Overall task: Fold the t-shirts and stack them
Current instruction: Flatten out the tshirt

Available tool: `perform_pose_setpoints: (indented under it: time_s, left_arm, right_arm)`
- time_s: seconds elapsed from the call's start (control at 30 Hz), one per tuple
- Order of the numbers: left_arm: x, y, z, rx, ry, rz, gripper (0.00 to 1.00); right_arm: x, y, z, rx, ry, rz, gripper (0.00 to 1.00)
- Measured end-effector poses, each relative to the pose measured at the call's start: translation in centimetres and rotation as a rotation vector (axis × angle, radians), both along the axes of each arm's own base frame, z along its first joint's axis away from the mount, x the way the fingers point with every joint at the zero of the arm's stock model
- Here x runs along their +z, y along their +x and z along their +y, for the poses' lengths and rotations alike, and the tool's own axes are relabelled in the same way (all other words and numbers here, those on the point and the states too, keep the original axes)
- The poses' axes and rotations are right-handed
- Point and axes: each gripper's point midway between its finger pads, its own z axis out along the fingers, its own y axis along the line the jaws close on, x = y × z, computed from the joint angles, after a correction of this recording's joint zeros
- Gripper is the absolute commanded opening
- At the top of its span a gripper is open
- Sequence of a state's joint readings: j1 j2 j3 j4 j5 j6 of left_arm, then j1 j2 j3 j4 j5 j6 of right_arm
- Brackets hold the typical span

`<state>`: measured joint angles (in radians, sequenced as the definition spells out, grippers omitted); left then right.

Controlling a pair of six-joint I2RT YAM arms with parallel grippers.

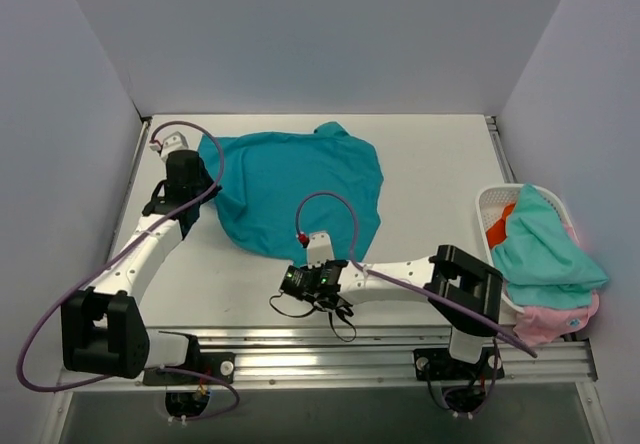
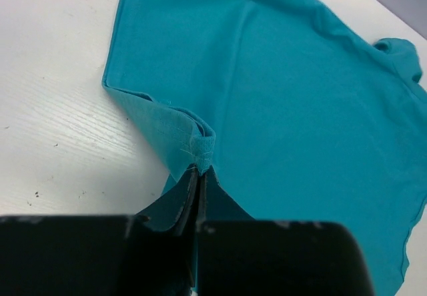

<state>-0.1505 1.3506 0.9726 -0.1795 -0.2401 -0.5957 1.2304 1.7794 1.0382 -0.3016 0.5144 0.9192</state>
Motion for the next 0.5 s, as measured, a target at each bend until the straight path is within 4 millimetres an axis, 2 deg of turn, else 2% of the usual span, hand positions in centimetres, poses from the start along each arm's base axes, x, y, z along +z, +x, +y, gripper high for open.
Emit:
perform_pose_setpoints:
  time_s: [0.07,0.13,0.17,0.27,0.33,0.4,0.5]
  left_arm:
    - [1.4,-1.0,-0.5,-0.012,0.004,-0.021,0.02]
    - [3.5,-2.5,-1.2,-0.031,0.003,-0.056,0.02]
    - [5.2,-3.5,-1.6,-0.043,-0.001,-0.090,0.02]
    - [9.6,-6.5,-2.1,-0.072,-0.015,-0.177,0.02]
    - [12.7,-8.5,-2.0,-0.086,-0.027,-0.240,0.02]
    - [15.8,-10.7,-1.6,-0.091,-0.038,-0.299,0.02]
    - [20.5,-13.9,-0.7,-0.093,-0.056,-0.389,0.02]
  right_arm:
    - [1.7,-0.4,-1.2,-0.007,-0.037,-0.034,0.00]
    - [5.2,-0.9,-1.7,-0.009,-0.034,-0.092,0.00]
    - [7.5,-1.0,-1.5,-0.007,-0.007,-0.134,0.00]
    - [16.9,-2.7,-0.2,0.015,0.164,-0.284,0.00]
    - [23.1,-5.0,0.2,0.053,0.303,-0.369,0.00]
    - [28.4,-7.7,-0.2,0.109,0.429,-0.433,0.00]
    - [33.9,-10.6,-1.8,0.199,0.531,-0.507,0.00]
